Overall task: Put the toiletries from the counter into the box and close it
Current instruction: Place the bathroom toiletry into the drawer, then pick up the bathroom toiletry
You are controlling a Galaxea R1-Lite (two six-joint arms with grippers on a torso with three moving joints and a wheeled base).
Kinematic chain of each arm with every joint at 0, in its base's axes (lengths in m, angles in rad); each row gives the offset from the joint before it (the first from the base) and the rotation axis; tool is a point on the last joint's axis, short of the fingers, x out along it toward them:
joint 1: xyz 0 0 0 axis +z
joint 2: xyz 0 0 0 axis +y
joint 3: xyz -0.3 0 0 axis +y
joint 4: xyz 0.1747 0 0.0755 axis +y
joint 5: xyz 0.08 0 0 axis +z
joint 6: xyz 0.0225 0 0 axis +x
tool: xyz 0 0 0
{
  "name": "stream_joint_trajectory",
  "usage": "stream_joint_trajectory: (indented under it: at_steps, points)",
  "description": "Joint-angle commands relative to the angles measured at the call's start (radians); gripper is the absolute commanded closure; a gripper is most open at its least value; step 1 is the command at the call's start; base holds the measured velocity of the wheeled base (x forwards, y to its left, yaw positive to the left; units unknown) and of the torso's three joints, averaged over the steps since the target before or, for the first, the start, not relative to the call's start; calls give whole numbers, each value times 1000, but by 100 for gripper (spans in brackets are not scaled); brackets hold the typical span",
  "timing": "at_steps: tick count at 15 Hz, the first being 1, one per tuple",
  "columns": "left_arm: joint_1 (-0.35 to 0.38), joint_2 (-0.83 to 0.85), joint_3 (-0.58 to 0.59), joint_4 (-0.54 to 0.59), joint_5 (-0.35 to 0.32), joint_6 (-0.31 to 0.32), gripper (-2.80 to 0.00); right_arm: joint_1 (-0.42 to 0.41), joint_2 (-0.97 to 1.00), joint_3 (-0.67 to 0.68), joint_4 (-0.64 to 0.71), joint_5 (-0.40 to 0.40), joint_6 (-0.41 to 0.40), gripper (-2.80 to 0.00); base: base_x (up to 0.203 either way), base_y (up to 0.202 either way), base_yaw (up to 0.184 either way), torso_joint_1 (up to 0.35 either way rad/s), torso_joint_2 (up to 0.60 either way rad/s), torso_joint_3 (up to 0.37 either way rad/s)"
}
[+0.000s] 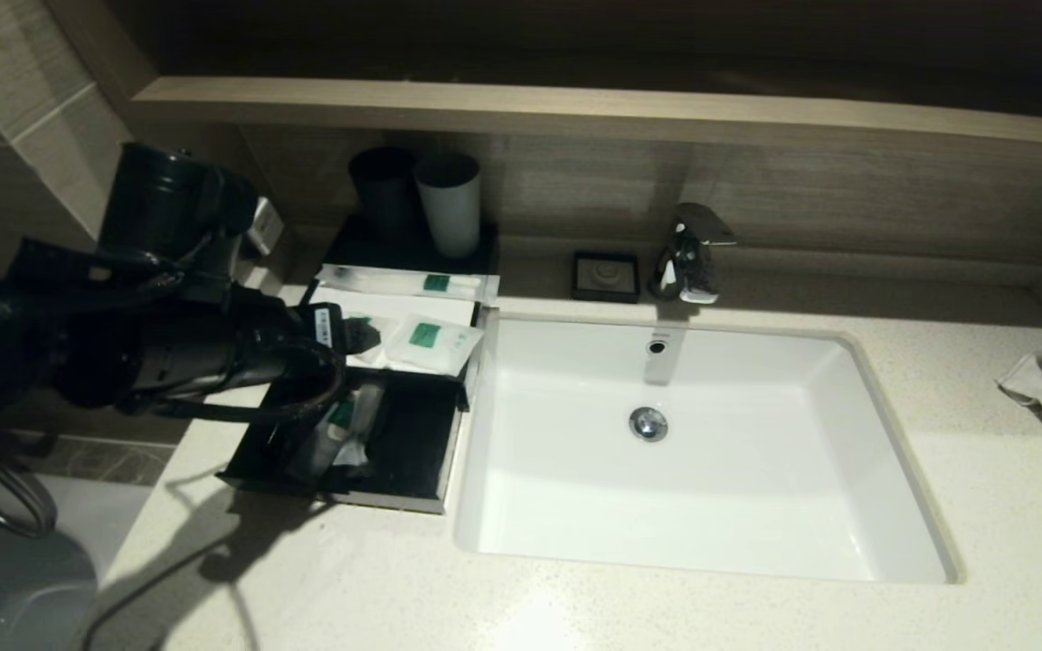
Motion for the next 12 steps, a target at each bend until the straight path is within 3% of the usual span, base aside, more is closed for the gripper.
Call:
stream_joint_trajectory:
  at_steps: [1,12]
  points:
    - [28,35,-16,-12,2,0,0,0,2,0,0,0,1,0,0,0,0,0,0,0]
    - [37,61,-27,-76,2,-1,0,0,2,0,0,0,1,0,0,0,0,0,0,0]
